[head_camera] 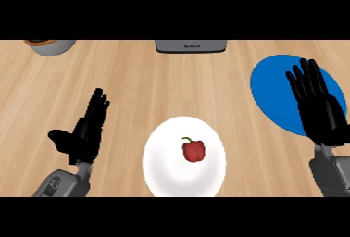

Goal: Pick the bell pepper from the plate and place it in the plate

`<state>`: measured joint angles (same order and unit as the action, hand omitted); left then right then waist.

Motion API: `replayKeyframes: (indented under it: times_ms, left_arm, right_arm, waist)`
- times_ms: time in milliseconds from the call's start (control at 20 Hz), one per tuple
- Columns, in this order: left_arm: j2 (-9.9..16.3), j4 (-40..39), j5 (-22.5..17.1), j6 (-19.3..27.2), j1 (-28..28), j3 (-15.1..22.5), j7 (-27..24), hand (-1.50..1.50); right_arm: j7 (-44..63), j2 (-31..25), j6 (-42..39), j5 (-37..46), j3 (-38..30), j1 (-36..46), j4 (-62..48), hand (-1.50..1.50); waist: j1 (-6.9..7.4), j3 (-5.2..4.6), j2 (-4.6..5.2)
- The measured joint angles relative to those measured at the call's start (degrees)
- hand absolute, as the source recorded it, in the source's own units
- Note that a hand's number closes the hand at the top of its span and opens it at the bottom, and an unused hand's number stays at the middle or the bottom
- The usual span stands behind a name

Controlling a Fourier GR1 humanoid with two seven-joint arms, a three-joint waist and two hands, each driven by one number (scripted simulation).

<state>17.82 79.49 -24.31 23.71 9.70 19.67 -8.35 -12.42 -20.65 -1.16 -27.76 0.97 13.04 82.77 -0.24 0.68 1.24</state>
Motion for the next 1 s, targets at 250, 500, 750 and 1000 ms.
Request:
replayKeyframes:
  times_ms: [250,500,750,1000]
  left_arm:
    - [3.6,-1.4,3.9,-0.3,3.4,0.6,1.6,0.0]
    - [6.6,-2.0,6.2,-1.7,4.9,1.8,2.6,0.0]
    - [8.3,-2.2,6.8,-3.0,6.8,2.1,5.2,0.0]
    - [9.2,-2.4,7.1,-3.1,7.9,1.8,7.2,0.0]
  right_arm:
    - [1.3,8.2,14.0,13.8,10.3,3.6,0.5,-1.5]
    - [3.5,1.4,19.9,32.6,19.1,6.5,-3.5,-1.5]
    - [10.5,9.8,34.5,49.1,28.9,4.3,-10.1,-1.5]
    - [20.3,16.4,45.2,68.2,36.9,4.6,-17.7,-1.5]
  waist:
    - [1.36,-0.62,-0.9]
    - [2.5,-2.27,-1.54]
    - [1.9,-1.36,-1.39]
    - [0.9,-1.11,-1.82]
